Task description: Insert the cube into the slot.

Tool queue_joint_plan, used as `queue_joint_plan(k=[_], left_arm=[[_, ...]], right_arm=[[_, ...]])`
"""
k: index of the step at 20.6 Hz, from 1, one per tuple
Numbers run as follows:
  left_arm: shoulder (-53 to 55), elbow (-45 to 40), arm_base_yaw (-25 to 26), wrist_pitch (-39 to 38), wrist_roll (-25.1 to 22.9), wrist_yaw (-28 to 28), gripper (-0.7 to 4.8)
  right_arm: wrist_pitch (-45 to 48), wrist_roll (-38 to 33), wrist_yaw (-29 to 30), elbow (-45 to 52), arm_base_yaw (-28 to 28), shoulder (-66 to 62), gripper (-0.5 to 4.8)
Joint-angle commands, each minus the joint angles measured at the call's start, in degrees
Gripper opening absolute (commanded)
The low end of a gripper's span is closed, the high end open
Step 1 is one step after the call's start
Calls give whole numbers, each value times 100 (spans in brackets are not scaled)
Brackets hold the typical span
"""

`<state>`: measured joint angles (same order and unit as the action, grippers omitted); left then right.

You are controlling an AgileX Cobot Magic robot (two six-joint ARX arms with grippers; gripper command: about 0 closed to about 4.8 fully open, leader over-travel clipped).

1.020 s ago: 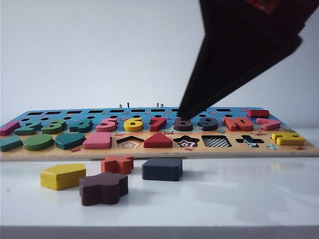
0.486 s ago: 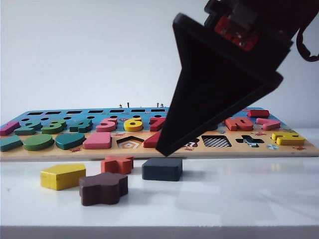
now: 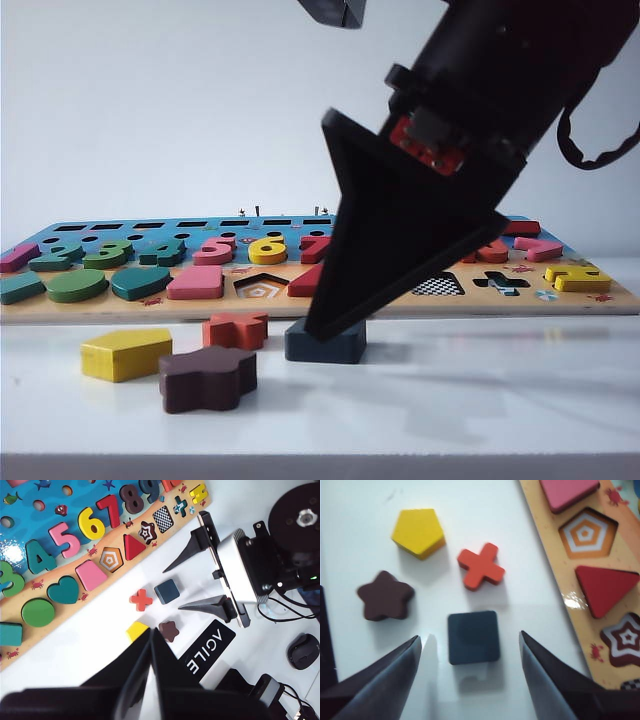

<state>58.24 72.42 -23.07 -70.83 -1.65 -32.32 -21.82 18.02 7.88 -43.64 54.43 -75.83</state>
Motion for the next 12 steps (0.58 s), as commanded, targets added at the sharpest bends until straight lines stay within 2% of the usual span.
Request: queue_joint_plan(k=[1,3,5,12], left_arm=[[-2,31,-2,66,-44,-22,17],[-2,31,-2,63,-44,-22,17],[-2,31,-2,63,-44,-24,17],[-2,31,-2,63,-44,-22,17]], right_arm=[[103,24,2,-31,-129,-24,334],[101,24,74,-31,-129,-28,313],[122,24,396,-31,-127,-31,312],[164,24,411,-28,-127,-63,312]])
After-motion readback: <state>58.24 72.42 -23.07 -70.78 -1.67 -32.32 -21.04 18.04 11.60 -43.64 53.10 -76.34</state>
